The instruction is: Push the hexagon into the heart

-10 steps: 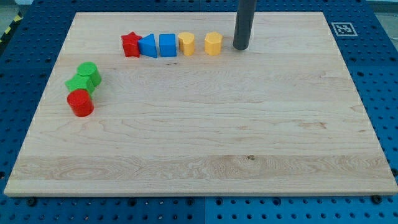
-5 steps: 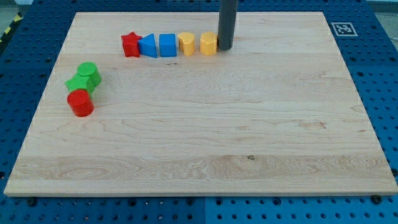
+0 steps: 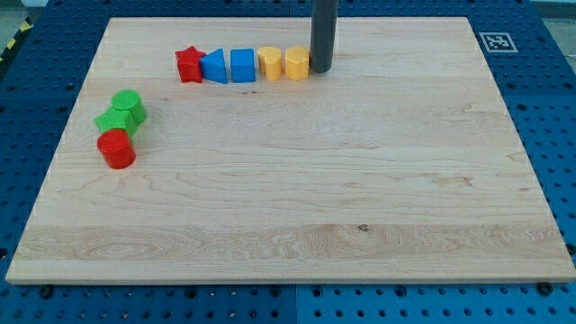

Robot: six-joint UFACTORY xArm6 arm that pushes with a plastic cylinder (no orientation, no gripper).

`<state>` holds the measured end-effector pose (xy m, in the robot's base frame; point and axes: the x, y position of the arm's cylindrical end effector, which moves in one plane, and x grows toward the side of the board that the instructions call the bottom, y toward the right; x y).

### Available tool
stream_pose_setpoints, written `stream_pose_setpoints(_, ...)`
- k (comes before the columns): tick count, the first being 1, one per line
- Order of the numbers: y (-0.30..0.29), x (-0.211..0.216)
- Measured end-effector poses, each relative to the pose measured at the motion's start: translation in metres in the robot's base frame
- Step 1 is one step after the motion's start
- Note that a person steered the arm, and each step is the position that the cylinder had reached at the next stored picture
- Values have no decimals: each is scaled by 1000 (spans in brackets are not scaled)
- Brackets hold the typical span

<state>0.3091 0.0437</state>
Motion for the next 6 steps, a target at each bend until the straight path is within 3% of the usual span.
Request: stream_pose_setpoints(6, -2, 0)
